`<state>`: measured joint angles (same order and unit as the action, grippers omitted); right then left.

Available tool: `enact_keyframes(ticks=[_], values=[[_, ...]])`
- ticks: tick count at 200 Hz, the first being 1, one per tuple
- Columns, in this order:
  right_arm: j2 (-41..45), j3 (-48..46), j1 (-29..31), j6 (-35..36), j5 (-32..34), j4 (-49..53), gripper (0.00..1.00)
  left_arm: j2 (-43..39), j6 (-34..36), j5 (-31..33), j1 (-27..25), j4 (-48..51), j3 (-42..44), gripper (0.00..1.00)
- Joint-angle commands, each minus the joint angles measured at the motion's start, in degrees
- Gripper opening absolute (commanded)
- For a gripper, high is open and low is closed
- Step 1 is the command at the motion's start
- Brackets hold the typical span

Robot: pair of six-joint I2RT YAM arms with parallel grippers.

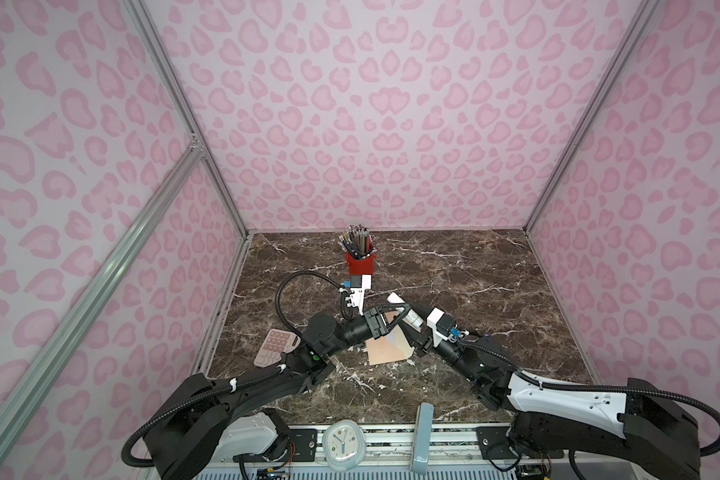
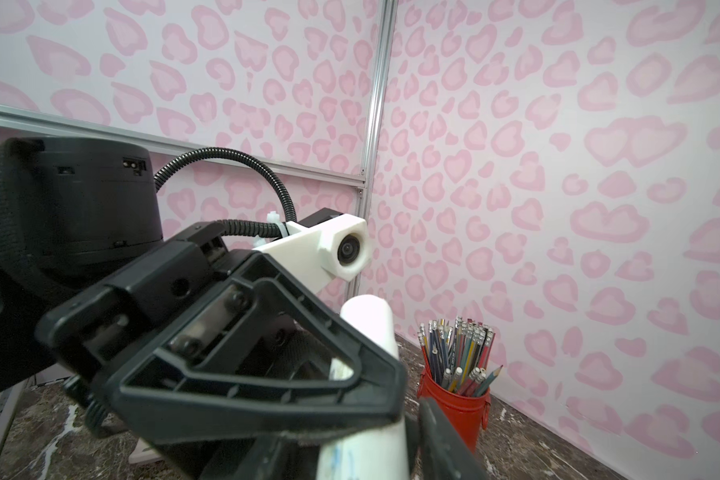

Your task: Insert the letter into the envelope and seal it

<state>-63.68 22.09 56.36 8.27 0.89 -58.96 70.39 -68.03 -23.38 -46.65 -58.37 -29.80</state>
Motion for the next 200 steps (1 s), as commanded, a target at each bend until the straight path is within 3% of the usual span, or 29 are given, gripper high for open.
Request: enact_keyframes(ticks=[1, 55, 103, 151, 200], values=[[-0.1, 0.6, 0.0, 1.4, 2.9, -1.1, 0.46, 0.3, -0.8, -1.4, -0.4, -3.5, -0.8, 0.04], [-0.5, 0.9, 0.0, 2.3, 3.6, -1.4, 0.39, 2.8, -1.2, -1.9, -1.5, -3.7, -1.7, 0.04], [-0.3, 1.1, -0.1, 2.9, 3.8, -0.9, 0.23, 5.5, -2.2, -2.1, -2.4, -4.4, -1.9, 0.04], [2.2, 1.3, 0.0, 3.5, 3.8, 2.8, 0.11, 5.0, -0.6, -1.9, -2.4, 0.0, -2.5, 0.14], [4.9, 1.8, 0.0, 4.7, 4.6, 9.7, 0.02, 4.5, 0.5, -1.8, -2.3, 2.5, -3.1, 0.35]])
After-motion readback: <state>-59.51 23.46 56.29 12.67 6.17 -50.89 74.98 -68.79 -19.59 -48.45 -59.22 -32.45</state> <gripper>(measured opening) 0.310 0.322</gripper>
